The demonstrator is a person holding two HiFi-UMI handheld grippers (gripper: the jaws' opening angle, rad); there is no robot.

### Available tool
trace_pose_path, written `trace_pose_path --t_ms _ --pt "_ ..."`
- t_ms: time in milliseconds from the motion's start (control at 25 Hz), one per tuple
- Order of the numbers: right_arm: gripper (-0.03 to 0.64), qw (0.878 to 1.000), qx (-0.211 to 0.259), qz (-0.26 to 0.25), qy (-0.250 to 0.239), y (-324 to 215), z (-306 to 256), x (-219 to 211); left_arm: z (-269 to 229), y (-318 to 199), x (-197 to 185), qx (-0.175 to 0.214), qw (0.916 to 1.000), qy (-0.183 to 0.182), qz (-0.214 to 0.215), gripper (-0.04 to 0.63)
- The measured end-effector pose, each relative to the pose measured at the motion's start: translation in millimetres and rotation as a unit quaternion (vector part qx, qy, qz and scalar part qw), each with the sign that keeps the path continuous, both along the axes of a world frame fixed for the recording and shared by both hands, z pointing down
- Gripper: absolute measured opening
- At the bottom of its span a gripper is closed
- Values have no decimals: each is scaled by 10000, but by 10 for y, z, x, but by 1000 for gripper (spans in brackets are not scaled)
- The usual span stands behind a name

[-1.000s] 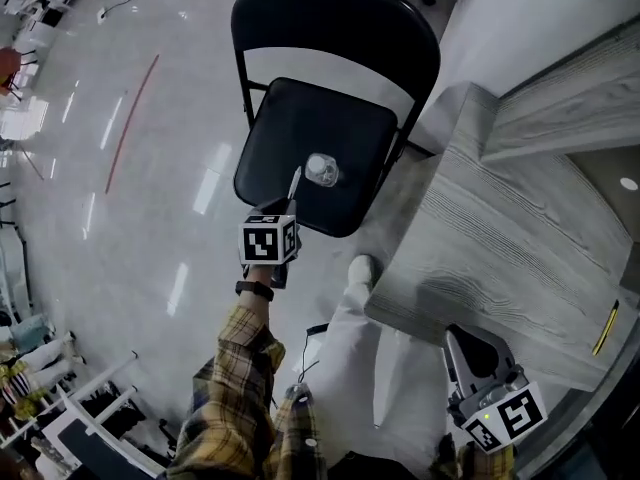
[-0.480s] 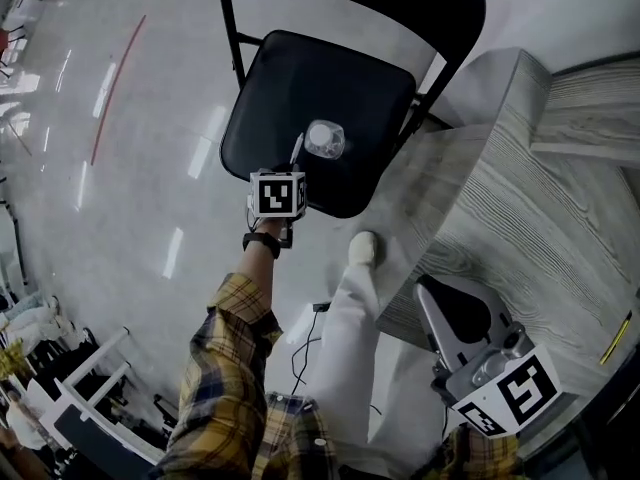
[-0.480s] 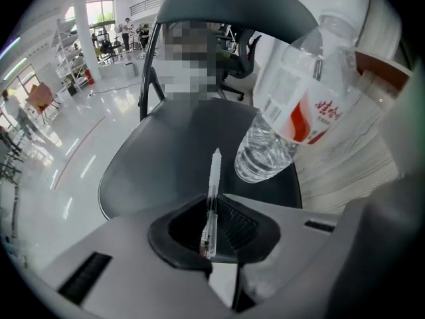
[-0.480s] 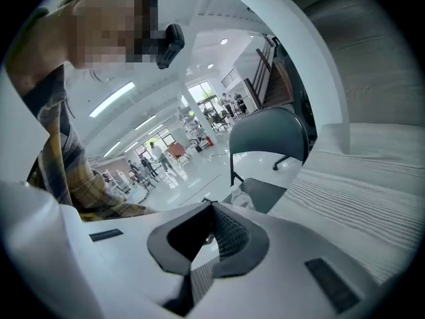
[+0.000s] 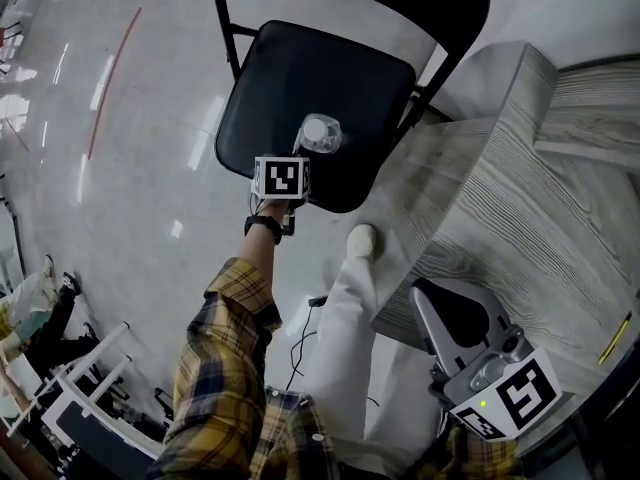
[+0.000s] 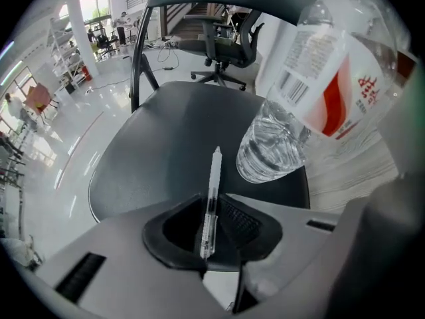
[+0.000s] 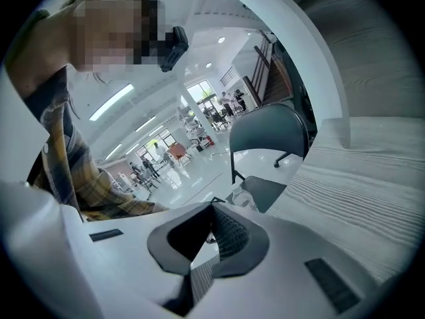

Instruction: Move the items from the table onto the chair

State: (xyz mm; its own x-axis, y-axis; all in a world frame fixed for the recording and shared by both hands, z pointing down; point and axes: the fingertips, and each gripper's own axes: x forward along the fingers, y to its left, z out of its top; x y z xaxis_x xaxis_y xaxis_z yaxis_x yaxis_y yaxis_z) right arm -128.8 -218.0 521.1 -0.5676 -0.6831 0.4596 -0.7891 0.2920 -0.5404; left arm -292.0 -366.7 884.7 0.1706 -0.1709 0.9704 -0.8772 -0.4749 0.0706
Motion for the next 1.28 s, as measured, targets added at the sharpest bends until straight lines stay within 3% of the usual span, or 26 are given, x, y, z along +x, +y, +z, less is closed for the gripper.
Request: trace_pose_path --t_ms 240,360,520,720,840,920,1040,1280 --pt "18 9999 128 101 44 27 -140 104 -194 -15 -73 15 9999 -98 25 198" --pt "18 9997 188 124 10 145 -274 129 -441 51 -192 123 9996 -47 -265 201" --pt "18 9991 278 305 -106 375 -496 233 -1002 155 -148 370 9969 357 -597 199" --pt "18 9974 360 599 -156 835 -780 614 -1915 509 141 753 9887 1077 -718 127" --pt "18 9951 390 895 -127 1236 -1023 952 -2606 836 476 1156 9840 1301 -380 58" --pt "18 9930 462 1089 -3 1528 -1190 1208 -3146 1034 820 1523 9760 1549 -121 27" --pt "18 9864 647 1478 298 1958 -1433 1690 -3910 1363 1618 1901 9552 2242 358 6" --pt "18 9607 1003 2444 858 2829 -1859 2658 -5109 2509 3222 1727 8999 3586 1783 5"
